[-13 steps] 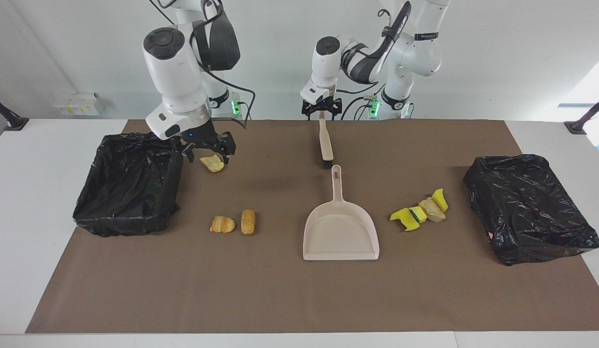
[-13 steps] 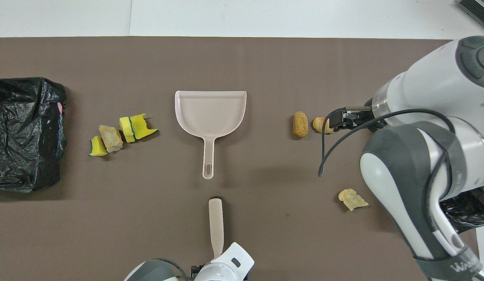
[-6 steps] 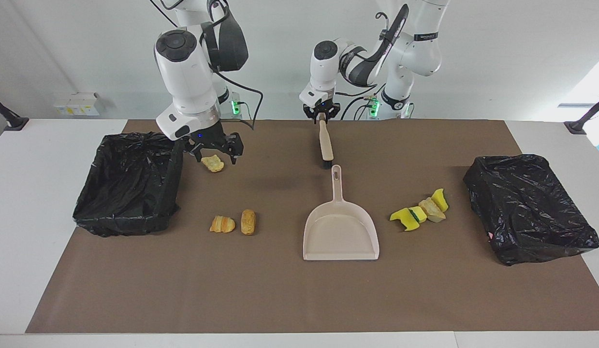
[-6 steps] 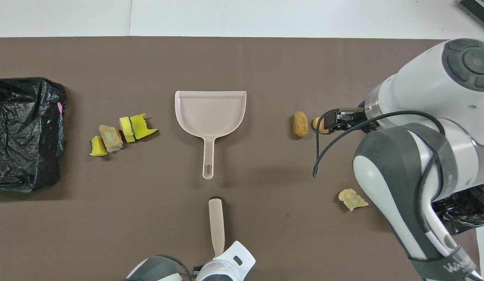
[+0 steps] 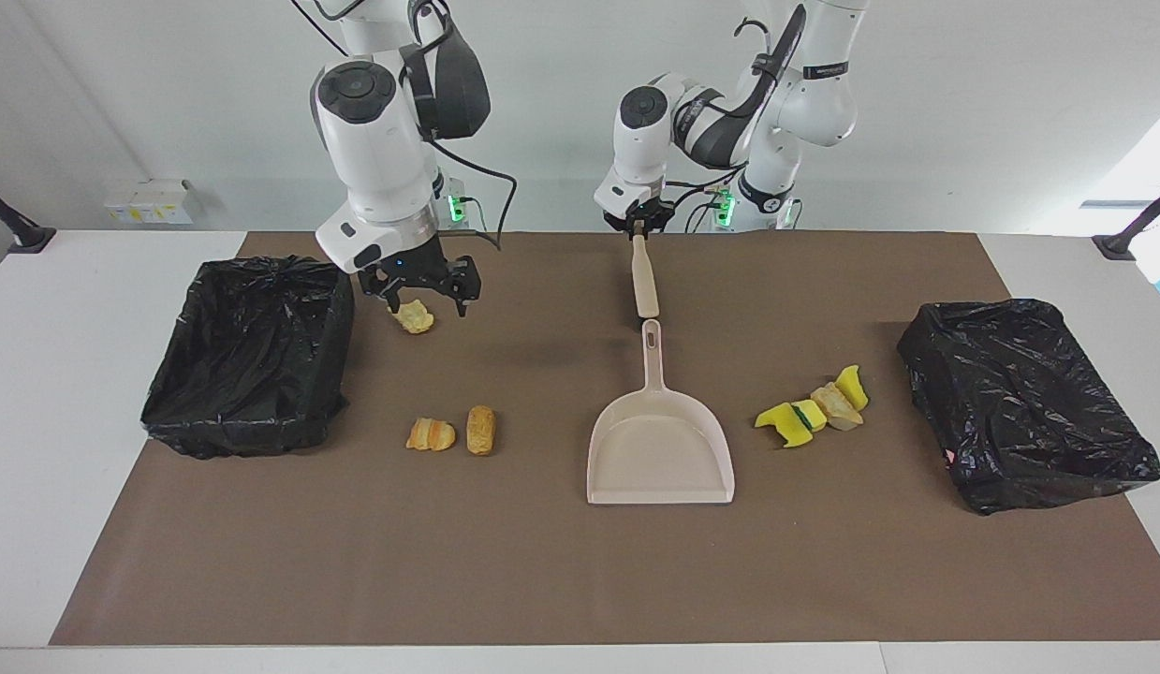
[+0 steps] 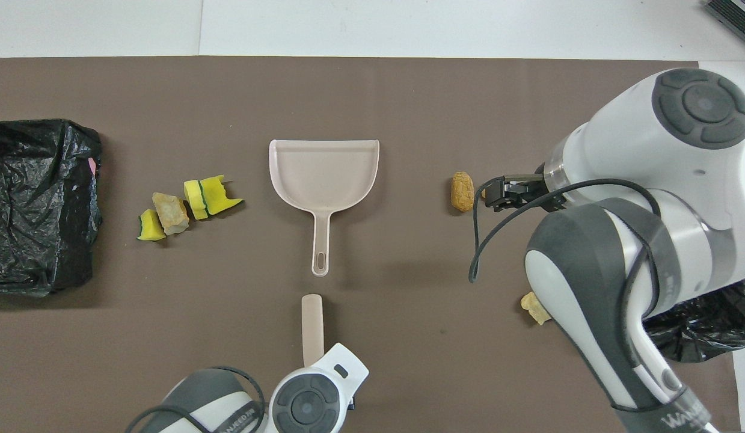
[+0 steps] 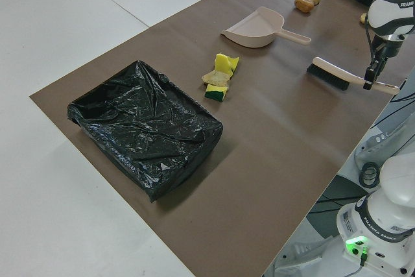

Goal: Sweep and dump trash in bin

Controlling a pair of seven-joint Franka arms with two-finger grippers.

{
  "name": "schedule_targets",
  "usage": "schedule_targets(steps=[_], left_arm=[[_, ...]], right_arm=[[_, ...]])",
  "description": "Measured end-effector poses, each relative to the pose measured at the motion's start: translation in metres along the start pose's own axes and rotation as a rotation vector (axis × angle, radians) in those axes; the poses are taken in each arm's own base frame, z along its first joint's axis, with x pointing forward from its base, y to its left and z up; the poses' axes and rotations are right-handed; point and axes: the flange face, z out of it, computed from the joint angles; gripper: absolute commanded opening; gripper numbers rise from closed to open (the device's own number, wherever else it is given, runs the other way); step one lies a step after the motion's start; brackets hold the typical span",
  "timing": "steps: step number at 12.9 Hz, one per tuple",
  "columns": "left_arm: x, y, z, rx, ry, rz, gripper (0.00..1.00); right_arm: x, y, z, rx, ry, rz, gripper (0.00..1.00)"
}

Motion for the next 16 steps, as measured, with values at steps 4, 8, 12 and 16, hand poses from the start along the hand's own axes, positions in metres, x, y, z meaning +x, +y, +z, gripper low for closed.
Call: schedule_targets(steps=[4,8,12,16], left_arm=[[0.052,-0.098,-0.092,-0.033,-0.048,-0.100,0.00],[0.119,-0.204,-0.133,-0.024,-0.007,-0.100,0.00],[0.201,-0.272,-0.137,0.032,-0.041,-0.066,0.00],[0.232,-0.281,-0.108,0.109,-0.102,-0.067,0.00]], right_arm=[[-0.011,-0.053,0.022,0.039,0.049,0.015,1.00],[-0.016,-0.115,0.050,0.067,0.108,0.058,1.00],[-0.039,-0.205,0.090,0.046,0.125,0.067,0.87],[-0.061,-0.281,0.133,-0.001,0.147,0.054,0.76]])
